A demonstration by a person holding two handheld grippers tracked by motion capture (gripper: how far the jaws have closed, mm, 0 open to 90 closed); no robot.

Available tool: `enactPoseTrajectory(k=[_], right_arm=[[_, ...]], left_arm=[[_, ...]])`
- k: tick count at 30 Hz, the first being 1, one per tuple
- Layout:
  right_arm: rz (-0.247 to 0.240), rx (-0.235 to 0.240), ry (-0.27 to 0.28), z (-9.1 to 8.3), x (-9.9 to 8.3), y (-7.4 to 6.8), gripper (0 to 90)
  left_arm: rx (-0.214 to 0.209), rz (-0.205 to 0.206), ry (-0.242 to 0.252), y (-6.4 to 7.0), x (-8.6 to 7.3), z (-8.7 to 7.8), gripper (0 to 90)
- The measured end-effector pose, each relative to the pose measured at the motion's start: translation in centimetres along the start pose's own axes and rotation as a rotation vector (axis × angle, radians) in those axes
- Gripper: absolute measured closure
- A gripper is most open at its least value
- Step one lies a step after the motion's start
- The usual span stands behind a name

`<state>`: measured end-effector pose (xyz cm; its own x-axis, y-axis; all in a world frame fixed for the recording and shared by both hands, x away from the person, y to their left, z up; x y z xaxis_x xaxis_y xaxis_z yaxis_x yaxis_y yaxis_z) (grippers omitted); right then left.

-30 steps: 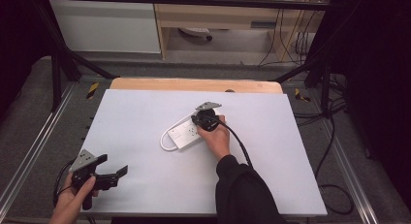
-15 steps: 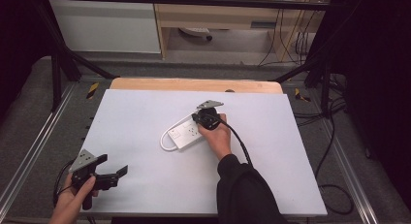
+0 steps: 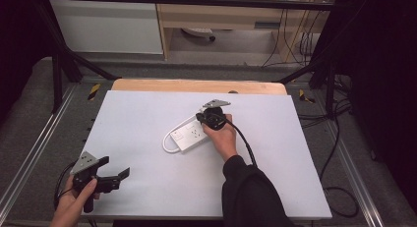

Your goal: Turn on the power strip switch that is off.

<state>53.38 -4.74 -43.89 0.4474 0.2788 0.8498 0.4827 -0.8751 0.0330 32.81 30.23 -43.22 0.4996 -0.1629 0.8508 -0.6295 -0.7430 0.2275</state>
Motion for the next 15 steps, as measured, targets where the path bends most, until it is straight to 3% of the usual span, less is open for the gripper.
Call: enactPoseTrajectory(k=[15], right_arm=[[0.042,-0.009,0.008,-0.64,0.55,0.57,60.8]], left_arm=[[0.003,-0.001,-0.001,0.0,-0.01,0.03,6.9]])
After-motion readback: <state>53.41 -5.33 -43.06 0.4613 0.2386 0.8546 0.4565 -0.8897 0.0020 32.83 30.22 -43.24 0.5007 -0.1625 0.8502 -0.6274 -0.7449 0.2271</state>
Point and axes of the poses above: each handheld gripper's, and its own axes: z roughly forward along the jaws, x roughly out of its top, y roughly to its right, the point moved 2 cm from there along z, roughly forward along the jaws, and after that the axes turned 12 degrees about -x, right-handed, at the moved point
